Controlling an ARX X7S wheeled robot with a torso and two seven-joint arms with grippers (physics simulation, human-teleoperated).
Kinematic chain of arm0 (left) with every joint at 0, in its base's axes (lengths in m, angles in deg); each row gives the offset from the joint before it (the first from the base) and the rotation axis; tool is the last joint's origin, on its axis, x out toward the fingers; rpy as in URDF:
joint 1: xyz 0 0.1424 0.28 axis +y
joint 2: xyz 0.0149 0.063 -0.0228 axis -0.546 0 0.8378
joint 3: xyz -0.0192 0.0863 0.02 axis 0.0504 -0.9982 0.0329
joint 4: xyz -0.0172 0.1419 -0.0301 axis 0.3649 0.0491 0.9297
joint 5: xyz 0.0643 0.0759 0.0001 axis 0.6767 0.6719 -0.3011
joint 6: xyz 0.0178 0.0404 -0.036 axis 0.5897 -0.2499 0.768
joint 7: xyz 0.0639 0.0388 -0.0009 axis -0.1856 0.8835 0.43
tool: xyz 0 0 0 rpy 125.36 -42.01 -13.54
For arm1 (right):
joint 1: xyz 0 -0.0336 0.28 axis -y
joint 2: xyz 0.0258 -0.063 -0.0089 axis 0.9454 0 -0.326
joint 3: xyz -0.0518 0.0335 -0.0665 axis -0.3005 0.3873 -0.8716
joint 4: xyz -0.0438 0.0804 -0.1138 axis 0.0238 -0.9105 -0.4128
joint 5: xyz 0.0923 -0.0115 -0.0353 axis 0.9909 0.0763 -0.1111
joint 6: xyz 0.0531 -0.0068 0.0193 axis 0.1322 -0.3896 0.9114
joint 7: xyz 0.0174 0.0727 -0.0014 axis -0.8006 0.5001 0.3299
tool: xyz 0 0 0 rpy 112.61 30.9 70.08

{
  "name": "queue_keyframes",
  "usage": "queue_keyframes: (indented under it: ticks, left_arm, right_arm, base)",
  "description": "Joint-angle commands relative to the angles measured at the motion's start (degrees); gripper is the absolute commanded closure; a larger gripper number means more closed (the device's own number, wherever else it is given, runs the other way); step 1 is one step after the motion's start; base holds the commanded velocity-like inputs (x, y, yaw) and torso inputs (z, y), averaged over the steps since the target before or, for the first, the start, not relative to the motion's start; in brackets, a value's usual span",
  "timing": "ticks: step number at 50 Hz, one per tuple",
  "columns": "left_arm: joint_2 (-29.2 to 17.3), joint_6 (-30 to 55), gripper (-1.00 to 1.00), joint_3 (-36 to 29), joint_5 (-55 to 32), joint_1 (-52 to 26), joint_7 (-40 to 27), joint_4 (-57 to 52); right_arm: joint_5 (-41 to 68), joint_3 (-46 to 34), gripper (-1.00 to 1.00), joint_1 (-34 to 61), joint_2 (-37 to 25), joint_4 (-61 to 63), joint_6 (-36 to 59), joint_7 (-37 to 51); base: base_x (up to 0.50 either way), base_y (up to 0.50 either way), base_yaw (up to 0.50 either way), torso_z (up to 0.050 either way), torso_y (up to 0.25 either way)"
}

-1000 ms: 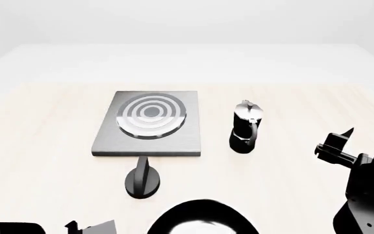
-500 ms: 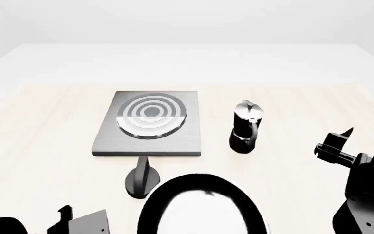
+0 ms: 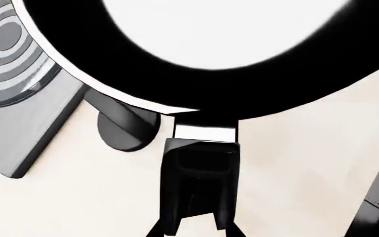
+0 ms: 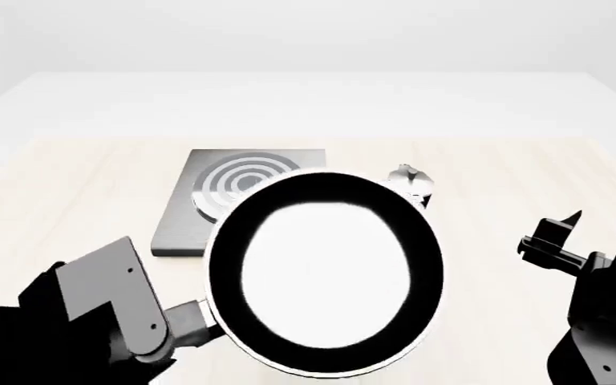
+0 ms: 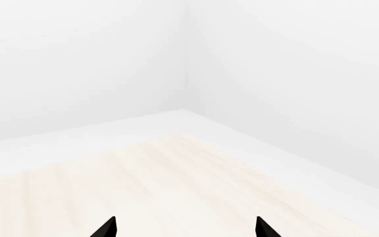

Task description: Turn on the stove and put the frying pan on it.

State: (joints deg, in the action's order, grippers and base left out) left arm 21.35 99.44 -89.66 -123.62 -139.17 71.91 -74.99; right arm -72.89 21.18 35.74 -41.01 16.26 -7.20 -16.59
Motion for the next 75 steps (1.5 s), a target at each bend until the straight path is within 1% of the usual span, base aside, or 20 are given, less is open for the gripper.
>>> queue_keyframes:
  ticks: [1,6,8,11,13,15,19,24,26,27,29,33,35,36,38,39,42,49,56,75]
  left_arm:
    - [3.22,0.84,1.0,-3.74,-20.02,-16.19,-18.84,15.72]
    - [5.25,-2.3,1.0,-5.95,-23.19,-18.97,-24.07,22.86]
    - [6.23,-2.69,1.0,-8.05,-24.97,-20.68,-27.93,26.01]
    - [8.24,-4.74,1.0,-7.61,-24.13,-21.29,-27.74,29.68]
    - [9.91,-4.37,1.0,-9.9,-23.74,-22.6,-31.36,33.05]
    - [11.9,-4.77,1.0,-9.35,-20.8,-22.67,-29.36,35.17]
    - [14.49,-7.42,1.0,-9.25,-19.57,-22.29,-28.93,39.49]
    - [19.07,-9.33,1.0,-9.52,-15.31,-21.15,-25.59,43.84]
    - [20.6,-9.25,1.0,-10.79,-13.63,-21.54,-27.08,45.87]
    - [22.52,-8.78,1.0,-12.08,-11.32,-22.05,-27.14,48.32]
    - [23.3,-11.23,1.0,-11.19,-11.47,-21.23,-26.52,50.26]
    - [25.35,-15.03,1.0,-10.67,-7.49,-20.85,-24.1,53.66]
    - [26.4,-13.72,1.0,-11.22,-7.46,-21.19,-21.98,55.53]
    - [26.98,-15.36,1.0,-11.07,-6.64,-20.7,-22.07,57.03]
    - [28.31,-13.25,1.0,-13.06,-4.59,-21.29,-20.21,59.38]
    - [29.0,-14.13,1.0,-13.55,-2.95,-20.76,-18.91,60.4]
    - [29.83,-14.97,1.0,-13.74,-2.98,-19.87,-19.11,63.42]
    - [31.84,-16.79,1.0,-16.83,2.62,-17.42,-14.94,67.41]
    - [33.43,-18.29,1.0,-19.14,5.8,-14.73,-13.31,70.92]
    - [38.51,-22.55,1.0,-24.28,13.91,-11.24,-3.08,78.04]
  right_arm:
    - [-0.06,-0.44,-1.0,0.11,-0.01,-0.44,-0.24,0.19]
    - [0.01,-0.54,-1.0,0.21,-0.08,-0.5,-0.13,0.24]
    - [-0.07,-0.73,-1.0,0.27,-0.06,-0.75,-0.29,0.26]
    - [-0.14,-1.13,-1.0,0.29,-0.08,-0.72,-0.27,0.27]
    - [-0.08,-1.09,-1.0,0.27,-0.12,-0.68,-0.22,0.29]
    - [0.07,-1.04,-1.0,0.26,-0.14,-0.66,-0.23,0.2]
    - [0.05,-1.3,-1.0,0.38,-0.12,-0.99,-0.41,0.17]
    - [0.21,-1.35,-1.0,0.3,-0.18,-0.96,-0.47,0.09]
    - [0.28,-1.33,-1.0,0.31,-0.19,-0.96,-0.48,0.05]
    - [0.25,-1.45,-1.0,0.32,-0.15,-1.08,-0.6,0.04]
    - [0.25,-1.61,-1.0,0.37,-0.12,-1.23,-0.71,0.02]
    - [0.36,-1.71,-1.0,0.43,-0.18,-1.35,-0.74,-0.06]
    - [0.41,-1.73,-1.0,0.49,-0.19,-1.46,-0.78,-0.08]
    - [0.47,-1.77,-1.0,0.54,-0.18,-1.5,-0.81,-0.14]
    - [0.39,-2.0,-1.0,0.59,-0.17,-1.74,-0.98,-0.15]
    - [0.6,-1.95,-1.0,0.91,-0.29,-1.55,-0.43,-0.17]
    - [0.32,-2.44,-1.0,0.76,-0.17,-1.96,-1.03,-0.16]
    - [0.35,-3.03,-1.0,1.16,-0.31,-1.88,-0.51,-0.08]
    - [0.5,-3.19,-1.0,1.14,-0.33,-1.82,-0.55,-0.08]
    - [0.73,-3.71,-1.0,1.24,-0.41,-2.25,-0.87,-0.11]
  base:
    - [0.0,0.0,0.0,0.0,0.0]
    - [0.0,0.0,0.0,0.0,0.002]
    - [0.0,0.0,0.0,0.0,0.0]
    - [0.0,0.0,0.0,0.0,0.003]
    - [0.0,0.0,0.0,0.0,0.0]
    - [0.0,0.0,0.0,0.0,0.0]
    - [0.0,0.0,0.0,0.0,0.003]
    - [0.0,0.0,0.0,0.0,0.002]
    - [0.0,0.0,0.0,0.0,0.0]
    - [0.0,0.0,0.0,0.0,0.0]
    - [0.0,0.0,0.0,0.0,0.0]
    - [0.0,0.0,0.0,0.0,0.003]
    - [0.0,0.0,0.0,0.0,0.005]
    - [0.0,0.0,0.0,0.0,0.0]
    - [0.0,0.0,0.0,0.0,0.0]
    - [0.0,0.0,0.0,0.0,0.0]
    - [0.0,0.0,0.0,0.0,0.003]
    - [0.0,0.0,0.0,0.0,0.001]
    - [0.0,0.0,0.0,0.0,0.002]
    - [0.0,0.0,0.0,0.0,0.002]
